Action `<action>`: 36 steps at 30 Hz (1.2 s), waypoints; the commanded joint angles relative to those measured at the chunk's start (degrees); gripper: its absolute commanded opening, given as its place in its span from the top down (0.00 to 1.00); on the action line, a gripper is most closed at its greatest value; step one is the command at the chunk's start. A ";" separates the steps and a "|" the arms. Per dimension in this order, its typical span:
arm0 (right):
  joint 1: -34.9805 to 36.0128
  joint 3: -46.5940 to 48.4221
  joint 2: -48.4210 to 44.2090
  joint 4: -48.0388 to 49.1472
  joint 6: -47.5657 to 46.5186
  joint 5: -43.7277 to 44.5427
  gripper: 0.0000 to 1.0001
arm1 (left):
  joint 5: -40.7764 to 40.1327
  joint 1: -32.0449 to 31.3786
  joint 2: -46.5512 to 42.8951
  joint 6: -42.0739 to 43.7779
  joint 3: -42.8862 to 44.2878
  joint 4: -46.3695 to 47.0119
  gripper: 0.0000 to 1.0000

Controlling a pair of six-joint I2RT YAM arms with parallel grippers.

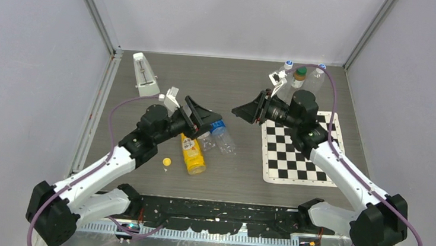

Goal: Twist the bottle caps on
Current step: Place the bottle cap at the center of the board.

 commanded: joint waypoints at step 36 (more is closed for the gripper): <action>12.44 5.27 28.91 -36.03 -10.62 47.55 0.53 | -31.78 0.20 14.99 29.53 21.00 -45.96 0.00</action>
